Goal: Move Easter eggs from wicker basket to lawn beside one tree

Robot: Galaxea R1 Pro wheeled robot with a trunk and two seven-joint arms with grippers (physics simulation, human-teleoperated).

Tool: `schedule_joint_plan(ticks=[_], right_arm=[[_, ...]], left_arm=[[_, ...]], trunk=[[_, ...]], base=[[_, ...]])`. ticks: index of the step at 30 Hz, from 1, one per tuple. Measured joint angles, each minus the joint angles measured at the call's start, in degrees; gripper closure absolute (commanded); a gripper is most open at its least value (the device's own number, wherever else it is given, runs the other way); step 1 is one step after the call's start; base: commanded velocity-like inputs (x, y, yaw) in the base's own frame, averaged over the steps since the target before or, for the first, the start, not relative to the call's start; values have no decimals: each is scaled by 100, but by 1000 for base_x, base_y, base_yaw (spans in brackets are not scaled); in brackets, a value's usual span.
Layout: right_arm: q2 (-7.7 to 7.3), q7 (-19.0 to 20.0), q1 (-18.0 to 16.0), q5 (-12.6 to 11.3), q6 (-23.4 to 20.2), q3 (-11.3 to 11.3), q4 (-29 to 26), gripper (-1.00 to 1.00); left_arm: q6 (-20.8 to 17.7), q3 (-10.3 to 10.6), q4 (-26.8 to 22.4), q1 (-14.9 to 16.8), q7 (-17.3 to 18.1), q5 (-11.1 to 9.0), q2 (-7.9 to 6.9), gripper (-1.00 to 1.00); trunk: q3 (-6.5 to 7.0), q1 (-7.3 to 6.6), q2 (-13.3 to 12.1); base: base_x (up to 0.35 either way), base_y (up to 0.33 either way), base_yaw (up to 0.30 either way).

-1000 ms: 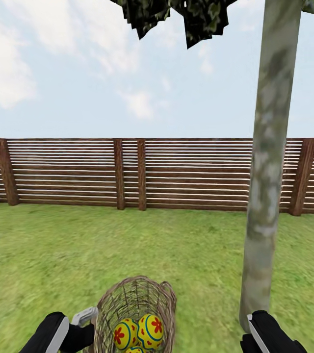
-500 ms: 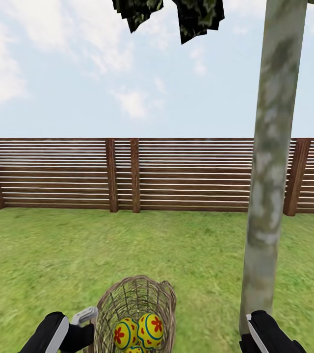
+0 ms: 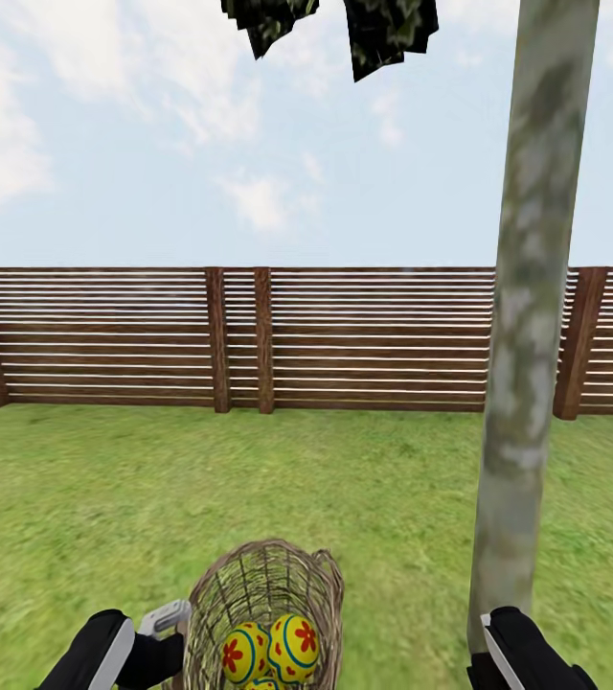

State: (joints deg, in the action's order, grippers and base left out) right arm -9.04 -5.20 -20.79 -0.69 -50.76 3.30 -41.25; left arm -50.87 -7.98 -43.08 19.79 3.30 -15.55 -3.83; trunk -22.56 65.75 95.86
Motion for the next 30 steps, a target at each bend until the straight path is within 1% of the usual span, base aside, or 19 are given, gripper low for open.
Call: schedule_joint_plan(ticks=[30], right_arm=[[5,0,0,0,6,0,19,-100]], left_arm=[[0,0,8,2,-2,-10,3,100]], trunk=[[-539,659,1204]], base=[[0,0,0]])
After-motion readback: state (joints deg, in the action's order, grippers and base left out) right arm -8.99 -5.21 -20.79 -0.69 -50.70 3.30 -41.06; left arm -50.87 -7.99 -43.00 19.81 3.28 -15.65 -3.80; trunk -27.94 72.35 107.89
